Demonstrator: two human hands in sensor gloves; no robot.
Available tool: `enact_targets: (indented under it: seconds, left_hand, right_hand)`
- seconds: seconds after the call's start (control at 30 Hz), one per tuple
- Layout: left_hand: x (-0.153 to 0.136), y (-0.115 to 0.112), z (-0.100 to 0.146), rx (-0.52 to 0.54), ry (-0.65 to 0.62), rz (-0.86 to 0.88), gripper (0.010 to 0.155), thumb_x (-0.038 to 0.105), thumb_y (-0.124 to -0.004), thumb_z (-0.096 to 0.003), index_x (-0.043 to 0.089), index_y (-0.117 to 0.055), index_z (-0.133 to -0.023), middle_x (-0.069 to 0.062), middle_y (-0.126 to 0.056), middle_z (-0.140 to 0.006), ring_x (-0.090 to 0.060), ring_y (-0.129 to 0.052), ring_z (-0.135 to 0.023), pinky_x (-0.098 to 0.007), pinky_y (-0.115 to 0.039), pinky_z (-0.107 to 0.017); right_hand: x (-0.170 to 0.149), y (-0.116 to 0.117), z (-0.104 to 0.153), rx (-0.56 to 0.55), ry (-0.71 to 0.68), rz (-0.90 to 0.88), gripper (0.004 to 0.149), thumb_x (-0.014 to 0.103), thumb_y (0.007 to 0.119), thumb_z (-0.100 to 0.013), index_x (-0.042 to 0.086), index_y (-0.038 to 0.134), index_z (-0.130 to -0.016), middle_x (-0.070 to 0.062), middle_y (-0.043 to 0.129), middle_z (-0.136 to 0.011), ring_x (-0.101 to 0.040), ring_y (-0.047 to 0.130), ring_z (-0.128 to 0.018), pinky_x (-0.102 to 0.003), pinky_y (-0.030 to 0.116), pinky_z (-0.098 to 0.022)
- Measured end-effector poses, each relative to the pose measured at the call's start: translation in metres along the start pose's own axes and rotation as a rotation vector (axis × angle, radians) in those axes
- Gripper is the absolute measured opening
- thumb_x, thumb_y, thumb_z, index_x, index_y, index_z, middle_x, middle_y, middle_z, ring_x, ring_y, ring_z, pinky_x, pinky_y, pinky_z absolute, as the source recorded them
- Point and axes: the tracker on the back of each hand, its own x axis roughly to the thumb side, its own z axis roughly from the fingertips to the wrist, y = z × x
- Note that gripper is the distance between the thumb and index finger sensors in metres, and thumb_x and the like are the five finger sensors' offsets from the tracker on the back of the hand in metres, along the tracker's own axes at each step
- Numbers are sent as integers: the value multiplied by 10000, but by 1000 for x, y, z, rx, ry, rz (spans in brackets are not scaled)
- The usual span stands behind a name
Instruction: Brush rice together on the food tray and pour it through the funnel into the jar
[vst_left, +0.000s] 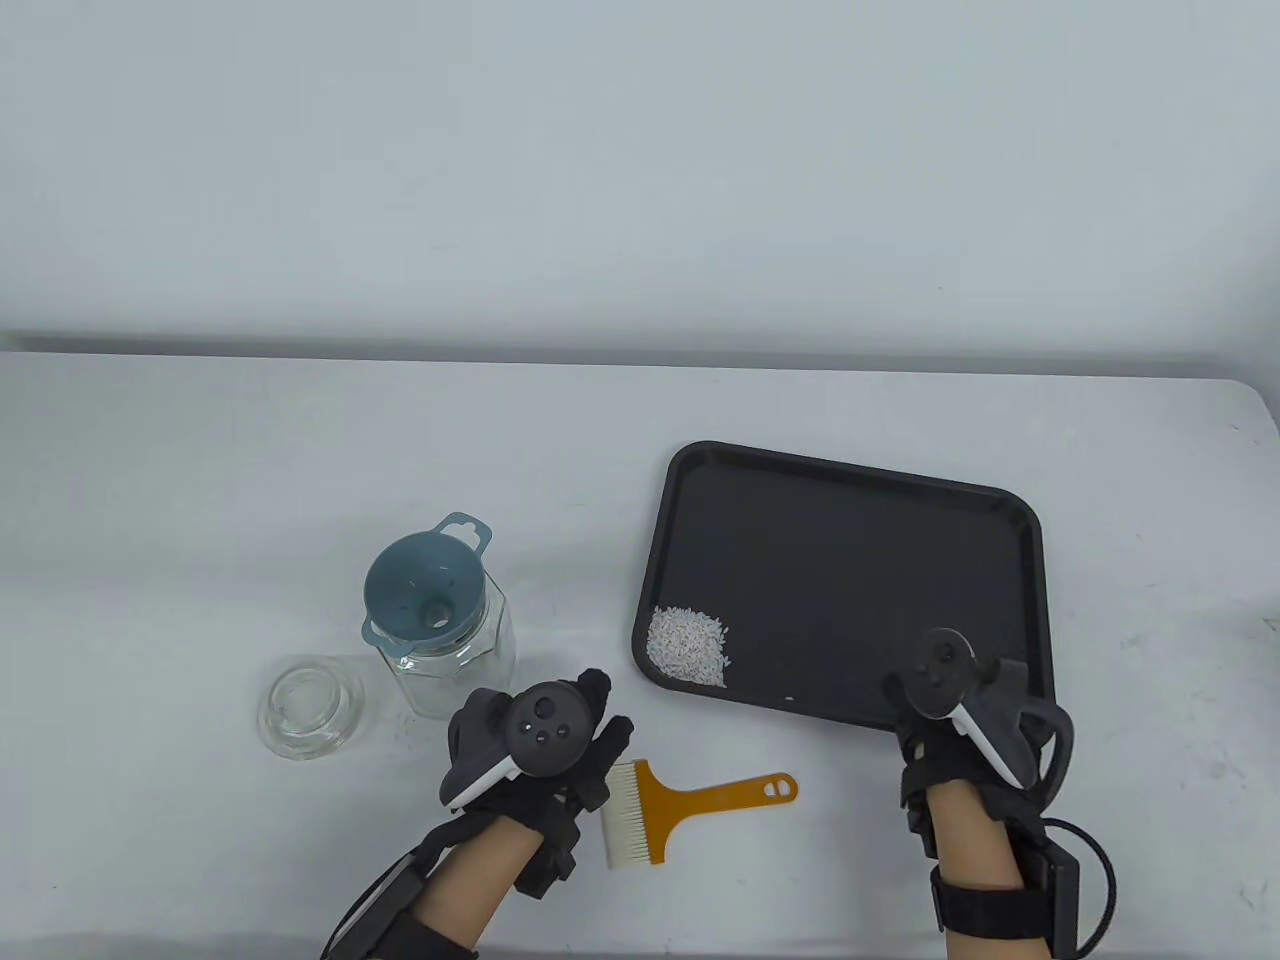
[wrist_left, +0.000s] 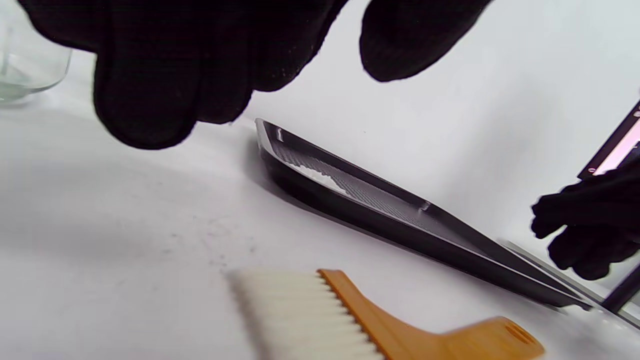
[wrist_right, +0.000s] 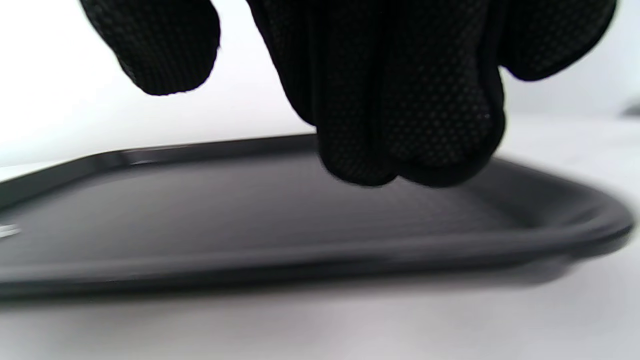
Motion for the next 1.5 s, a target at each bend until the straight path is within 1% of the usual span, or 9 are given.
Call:
enact_targets:
  seconds: [0.13,0.23,0.4,0.53,0.7,0.77,0.93,1.27,1.5]
  left_hand:
    - [4,-2,-22,-5,83,8,647,351,-646,-552,-93,-607,-1021,-375,-808,-841,-544,-930,-600,-717,-612,-580]
    - [6,-6,-39,-11,150,12,630,335,-640,-551,-96,-624,-1010,-357,-845,-790,-474,-973,-507,-662,-687,-531]
    - [7,-15,-64,-38,253,-7,627,328,-629,-553,-94,-614,-1017,-349,-848,-775,-446,-972,-490,-648,-699,-519]
    - [4,-20,-78,-74,331,-36,606,346,-618,-559,-14,-665,-1043,-375,-790,-805,-454,-932,-531,-659,-666,-535]
    - [1,-26,-91,-136,387,-65,635,367,-614,-562,-45,-664,-1043,-373,-777,-784,-437,-903,-521,-662,-648,-539]
    - [1,-28,-98,-195,349,-96,623,353,-618,-561,-51,-675,-1032,-342,-806,-732,-418,-908,-478,-658,-652,-536]
    - [2,-33,-101,-166,355,-42,621,330,-620,-558,-117,-680,-984,-325,-825,-671,-399,-910,-427,-657,-649,-550]
    - [-1,-37,-96,-174,391,95,598,279,-567,-556,-160,-623,-958,-346,-759,-666,-422,-850,-425,-668,-504,-599]
    - [-11,-32,-83,-82,426,336,585,234,-523,-544,-160,-483,-974,-385,-674,-749,-465,-826,-514,-680,-430,-621]
  right_hand:
    - [-35,6,-12,-49,153,64,684,455,699,-492,-84,647,-910,-262,802,-815,-490,861,-638,-685,539,-517]
    - [-59,16,-19,24,270,80,703,458,694,-496,-89,613,-929,-285,754,-847,-508,826,-665,-698,504,-526]
    - [-85,31,-24,99,392,80,737,455,694,-498,-119,572,-943,-306,709,-867,-517,791,-681,-704,481,-528]
    - [-91,39,-27,160,413,53,730,465,688,-499,-125,613,-923,-292,750,-825,-495,823,-628,-691,508,-515]
    - [-86,44,-31,176,411,138,689,467,681,-502,-109,692,-880,-253,826,-716,-439,874,-503,-657,570,-490]
    - [-83,46,-32,191,407,166,677,464,680,-502,-104,707,-870,-245,836,-680,-419,880,-468,-645,589,-482]
    - [-87,46,-34,227,417,74,655,427,678,-508,-133,683,-847,-205,845,-603,-365,879,-364,-614,632,-461]
    - [-101,44,-31,264,459,-162,550,359,692,-506,-110,654,-791,-190,805,-598,-362,858,-362,-631,621,-457]
    - [-94,36,-28,140,445,-377,519,316,672,-506,-119,581,-775,-135,808,-638,-319,957,-398,-613,688,-418]
